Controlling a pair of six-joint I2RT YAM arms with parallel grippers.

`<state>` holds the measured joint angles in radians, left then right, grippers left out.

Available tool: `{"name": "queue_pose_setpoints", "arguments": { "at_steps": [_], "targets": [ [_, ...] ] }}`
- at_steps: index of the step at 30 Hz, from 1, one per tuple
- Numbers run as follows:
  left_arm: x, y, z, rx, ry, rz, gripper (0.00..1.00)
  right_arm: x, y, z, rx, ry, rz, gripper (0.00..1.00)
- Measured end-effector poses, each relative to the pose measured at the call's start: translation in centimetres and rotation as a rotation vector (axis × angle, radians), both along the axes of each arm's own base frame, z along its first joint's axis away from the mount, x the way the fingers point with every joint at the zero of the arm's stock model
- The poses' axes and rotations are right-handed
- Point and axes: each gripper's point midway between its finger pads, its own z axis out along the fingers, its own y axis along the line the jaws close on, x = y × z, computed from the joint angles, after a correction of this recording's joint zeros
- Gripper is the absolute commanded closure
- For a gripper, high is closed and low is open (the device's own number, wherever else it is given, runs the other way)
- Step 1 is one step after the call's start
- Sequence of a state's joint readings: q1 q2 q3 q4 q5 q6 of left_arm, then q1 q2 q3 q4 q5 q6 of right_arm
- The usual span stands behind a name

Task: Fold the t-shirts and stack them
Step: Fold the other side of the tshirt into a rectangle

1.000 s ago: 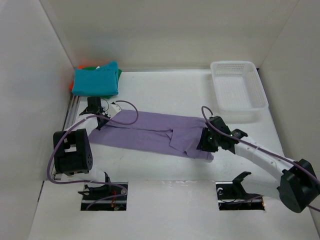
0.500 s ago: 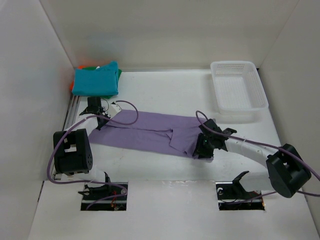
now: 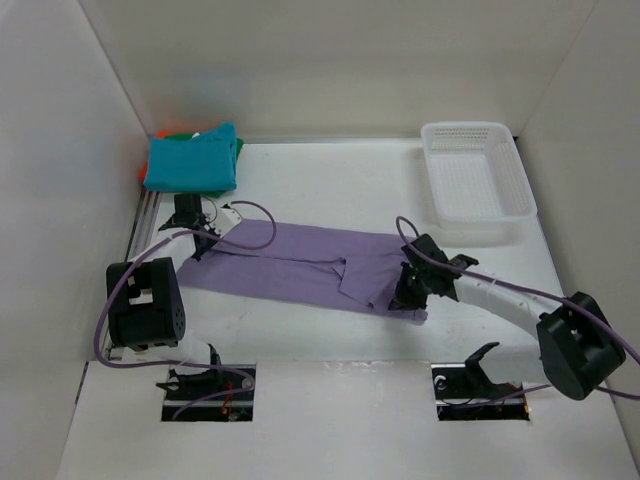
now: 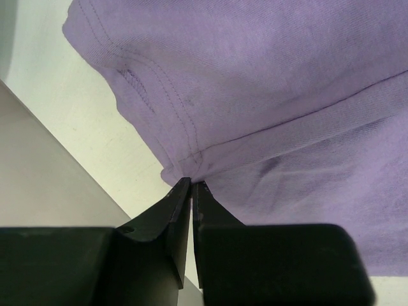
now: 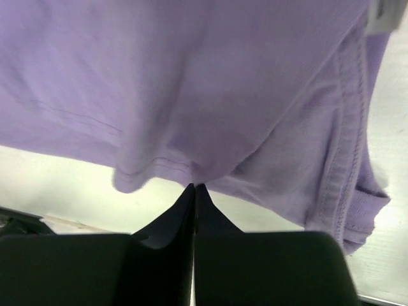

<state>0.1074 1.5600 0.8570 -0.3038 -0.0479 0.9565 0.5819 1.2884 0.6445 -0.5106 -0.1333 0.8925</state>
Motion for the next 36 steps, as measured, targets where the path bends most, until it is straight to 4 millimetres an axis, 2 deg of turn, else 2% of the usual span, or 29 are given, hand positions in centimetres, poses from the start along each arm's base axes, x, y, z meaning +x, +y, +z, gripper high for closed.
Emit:
{"name": "queue_pose_setpoints", "arguments": {
  "at_steps": [4, 7, 10, 16, 19, 21, 26, 29, 36],
  "targets": [
    [0.2, -0.1, 0.3, -0.011, -0.001, 0.009, 0.98, 1.9, -0.2, 1.3, 0.026, -0.033, -0.035, 1.00],
    [1.9, 0.0, 1.3, -0.026, -0.028, 0.029, 0.99, 4.6, -0.5, 2.9, 0.047, -0.081, -0.063, 1.00],
    [5.0, 0.1, 3.0, -0.047, -0.081, 0.056, 1.00, 8.4, -1.2, 5.2, 0.062, -0.150, -0.098, 1.00],
    [12.0, 0.1, 8.0, -0.071, -0.229, 0.077, 1.00, 18.5, -3.9, 12.1, 0.077, -0.359, -0.169, 1.00],
    [14.7, 0.0, 9.7, -0.069, -0.287, 0.078, 0.99, 22.1, -5.8, 14.6, 0.071, -0.439, -0.207, 1.00],
    [15.9, -0.1, 10.4, -0.066, -0.319, 0.076, 0.99, 23.5, -7.1, 15.8, 0.066, -0.474, -0.232, 1.00],
    [16.5, 0.1, 10.7, -0.058, -0.346, 0.079, 0.99, 24.3, -9.7, 17.0, 0.055, -0.511, -0.288, 1.00],
    [15.7, 0.1, 9.6, -0.051, -0.335, 0.066, 0.98, 23.3, -9.8, 17.0, 0.070, -0.512, -0.285, 1.00],
    [8.1, 1.7, 3.8, 0.000, -0.157, 0.008, 0.97, 17.1, -7.6, 15.2, 0.131, -0.452, -0.239, 1.00]
  ]
}}
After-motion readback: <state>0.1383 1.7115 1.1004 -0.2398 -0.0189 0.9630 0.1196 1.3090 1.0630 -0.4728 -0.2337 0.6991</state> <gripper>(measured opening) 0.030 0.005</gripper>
